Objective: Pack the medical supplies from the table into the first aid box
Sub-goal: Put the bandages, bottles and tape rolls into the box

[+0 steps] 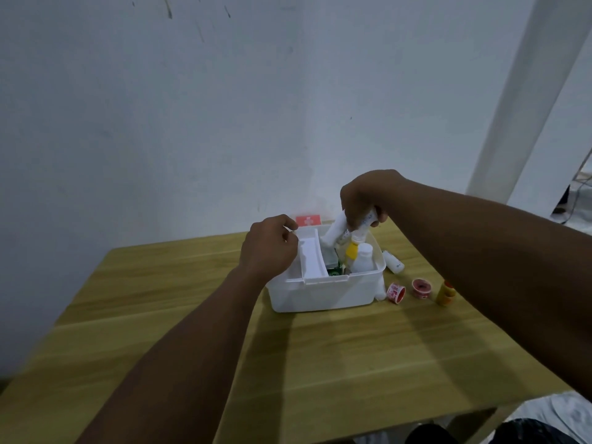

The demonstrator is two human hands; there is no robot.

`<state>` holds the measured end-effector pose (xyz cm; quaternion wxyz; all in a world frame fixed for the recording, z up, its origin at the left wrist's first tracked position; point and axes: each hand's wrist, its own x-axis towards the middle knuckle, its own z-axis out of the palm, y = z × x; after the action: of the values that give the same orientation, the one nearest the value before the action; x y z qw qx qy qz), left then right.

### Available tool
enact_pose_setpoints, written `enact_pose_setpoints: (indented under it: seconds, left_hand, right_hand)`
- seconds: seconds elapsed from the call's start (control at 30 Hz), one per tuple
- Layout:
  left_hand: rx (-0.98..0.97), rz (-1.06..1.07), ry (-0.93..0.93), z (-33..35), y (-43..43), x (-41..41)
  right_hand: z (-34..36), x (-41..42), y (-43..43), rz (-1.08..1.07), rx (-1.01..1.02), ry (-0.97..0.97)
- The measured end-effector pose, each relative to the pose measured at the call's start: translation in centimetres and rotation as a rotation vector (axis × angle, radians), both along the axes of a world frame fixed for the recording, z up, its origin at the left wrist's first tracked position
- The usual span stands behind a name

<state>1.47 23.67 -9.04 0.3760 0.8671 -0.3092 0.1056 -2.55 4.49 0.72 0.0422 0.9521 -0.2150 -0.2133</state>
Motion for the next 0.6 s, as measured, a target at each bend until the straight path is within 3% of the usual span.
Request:
enact_pose_setpoints:
  seconds: [0.27,0.6]
  left_hand:
    - [-0.003,-0.012,-0.008,-0.3,-0.1,-0.2]
    - [-0.016,-0.013,0.001,-0.3,-0.1,-0.3]
  right_hand:
    - [0.3,0.0,-0.7,0.029,0.05,-0.092]
    - [1.1,-0.2,-0.1,0.078,-0.047,-0.213]
